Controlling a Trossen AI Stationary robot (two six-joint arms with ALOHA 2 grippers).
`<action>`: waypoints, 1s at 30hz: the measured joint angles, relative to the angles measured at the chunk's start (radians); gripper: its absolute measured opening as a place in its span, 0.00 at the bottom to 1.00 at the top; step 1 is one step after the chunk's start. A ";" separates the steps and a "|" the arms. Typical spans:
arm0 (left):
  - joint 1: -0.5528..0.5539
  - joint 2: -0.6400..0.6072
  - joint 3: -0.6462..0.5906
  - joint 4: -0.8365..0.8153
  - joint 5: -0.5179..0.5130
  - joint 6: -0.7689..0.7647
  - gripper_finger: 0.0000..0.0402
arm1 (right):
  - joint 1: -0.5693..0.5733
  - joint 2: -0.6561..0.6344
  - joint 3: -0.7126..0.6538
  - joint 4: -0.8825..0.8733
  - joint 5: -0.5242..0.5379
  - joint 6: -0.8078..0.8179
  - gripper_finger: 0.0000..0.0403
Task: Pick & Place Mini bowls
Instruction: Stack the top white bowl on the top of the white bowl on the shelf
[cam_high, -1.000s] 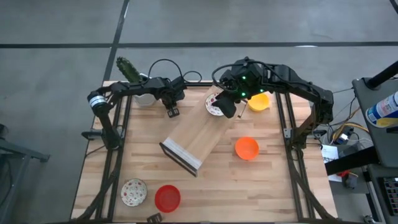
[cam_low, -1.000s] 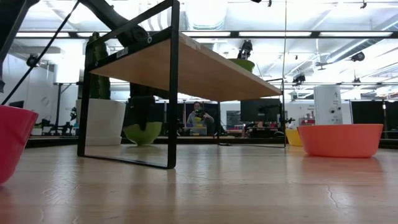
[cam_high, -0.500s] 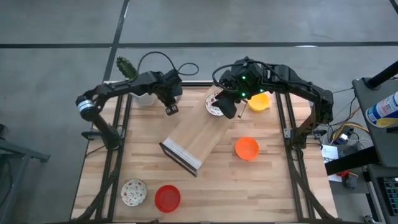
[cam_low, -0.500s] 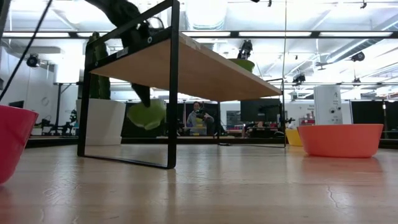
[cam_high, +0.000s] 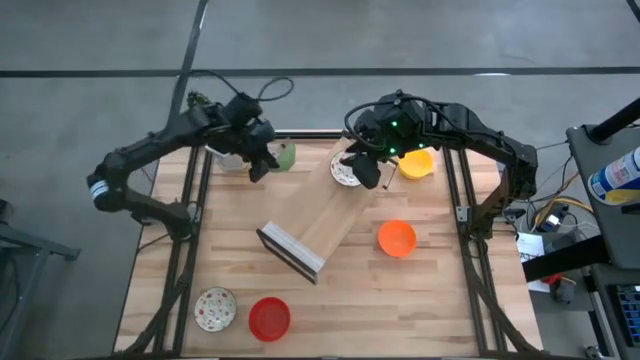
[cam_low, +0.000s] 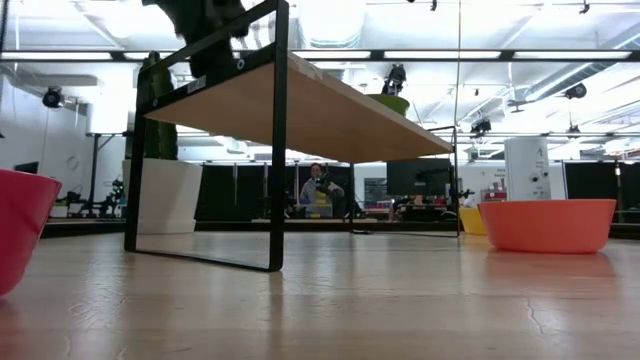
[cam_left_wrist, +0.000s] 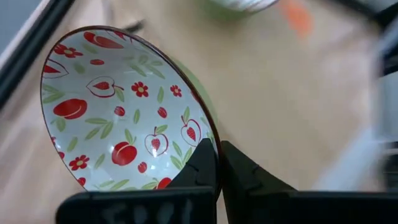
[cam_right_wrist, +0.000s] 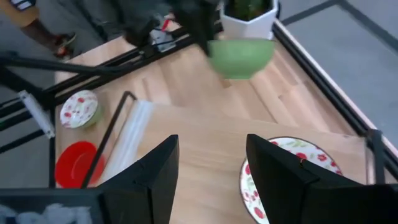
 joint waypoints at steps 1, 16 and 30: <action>0.000 -0.018 0.010 0.002 0.045 -0.020 0.00 | -0.001 0.000 0.000 0.002 -0.009 -0.006 0.46; 0.000 -0.219 0.031 0.615 0.774 -0.531 0.00 | -0.007 0.000 -0.001 0.383 -0.498 -0.046 0.46; -0.057 -0.228 0.031 1.271 0.813 -0.950 0.00 | -0.010 0.084 -0.022 0.776 -0.680 0.131 0.46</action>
